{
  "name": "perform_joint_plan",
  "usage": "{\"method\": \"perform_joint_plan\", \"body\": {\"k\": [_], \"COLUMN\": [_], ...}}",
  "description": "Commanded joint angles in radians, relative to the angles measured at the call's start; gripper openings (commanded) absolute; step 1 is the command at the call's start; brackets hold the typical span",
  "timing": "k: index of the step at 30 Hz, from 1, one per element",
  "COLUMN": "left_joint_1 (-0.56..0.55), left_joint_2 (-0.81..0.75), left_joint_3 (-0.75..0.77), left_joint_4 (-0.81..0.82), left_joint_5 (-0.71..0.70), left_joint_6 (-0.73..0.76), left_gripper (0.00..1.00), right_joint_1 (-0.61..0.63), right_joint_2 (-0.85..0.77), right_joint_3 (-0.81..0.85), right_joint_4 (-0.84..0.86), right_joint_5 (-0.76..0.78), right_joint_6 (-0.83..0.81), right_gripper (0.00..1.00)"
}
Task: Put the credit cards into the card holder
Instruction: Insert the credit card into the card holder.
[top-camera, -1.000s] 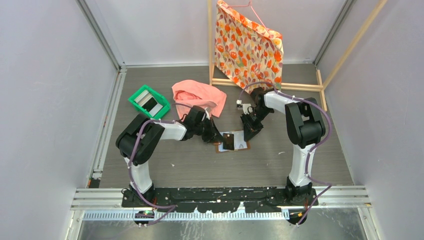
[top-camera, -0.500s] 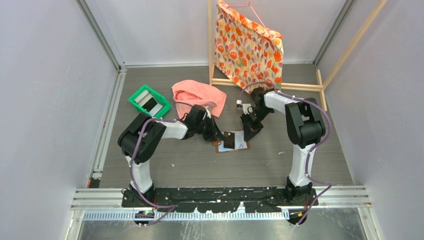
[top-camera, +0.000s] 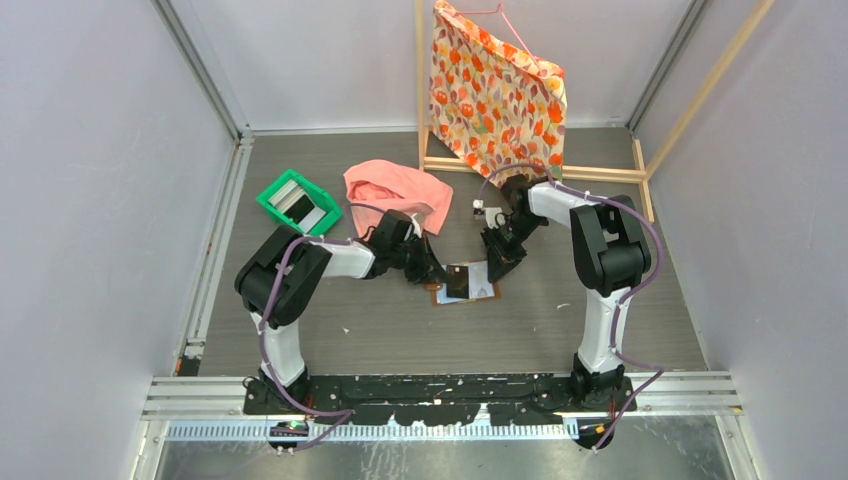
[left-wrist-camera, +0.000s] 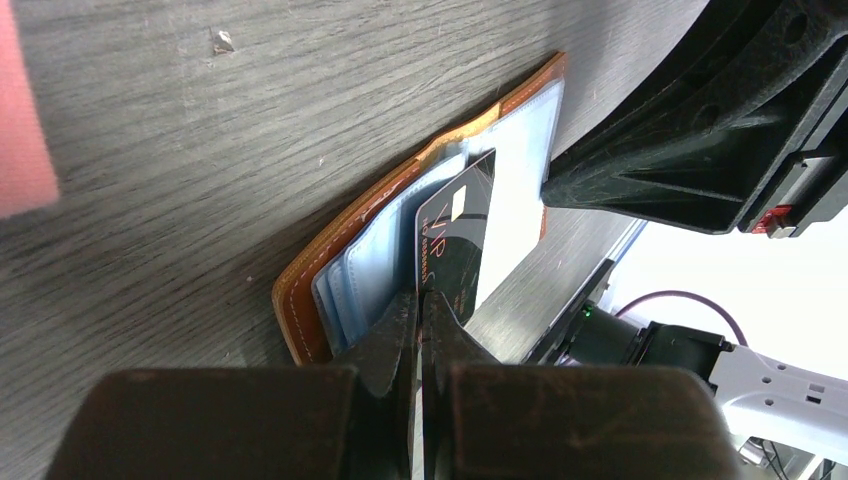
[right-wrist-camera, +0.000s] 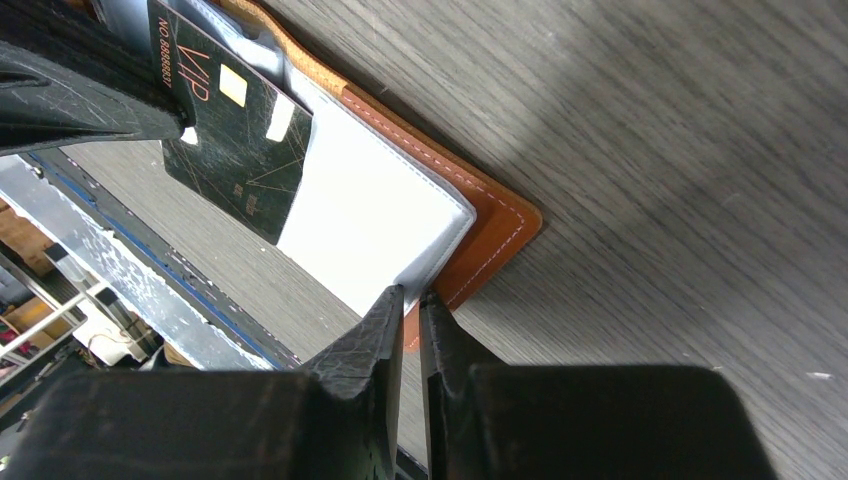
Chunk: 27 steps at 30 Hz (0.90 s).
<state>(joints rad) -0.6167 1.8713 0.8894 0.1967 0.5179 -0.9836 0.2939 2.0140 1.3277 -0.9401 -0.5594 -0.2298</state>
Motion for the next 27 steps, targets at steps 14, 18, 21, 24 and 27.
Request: {"method": "perform_joint_plan", "body": {"k": [14, 18, 21, 24, 27], "left_joint_1": [-0.001, -0.013, -0.028, -0.039, -0.046], "left_joint_2": [0.046, 0.043, 0.043, 0.041, 0.030], "left_joint_3": [0.008, -0.017, -0.040, -0.062, -0.086], "left_joint_4": [-0.021, 0.034, 0.093, 0.131, 0.172], "left_joint_5": [-0.014, -0.045, -0.078, -0.106, -0.137], "left_joint_6": [-0.007, -0.040, -0.067, -0.080, -0.093], "left_gripper": [0.00, 0.00, 0.00, 0.00, 0.00], "right_joint_1": [0.003, 0.002, 0.003, 0.003, 0.002], "right_joint_2": [-0.021, -0.022, -0.021, -0.024, -0.023], "right_joint_3": [0.019, 0.018, 0.018, 0.019, 0.018], "right_joint_4": [-0.006, -0.005, -0.006, -0.006, -0.006], "right_joint_5": [-0.016, -0.017, -0.018, -0.019, -0.019], "right_joint_6": [0.005, 0.004, 0.004, 0.004, 0.004], "right_gripper": [0.16, 0.16, 0.16, 0.16, 0.16]}}
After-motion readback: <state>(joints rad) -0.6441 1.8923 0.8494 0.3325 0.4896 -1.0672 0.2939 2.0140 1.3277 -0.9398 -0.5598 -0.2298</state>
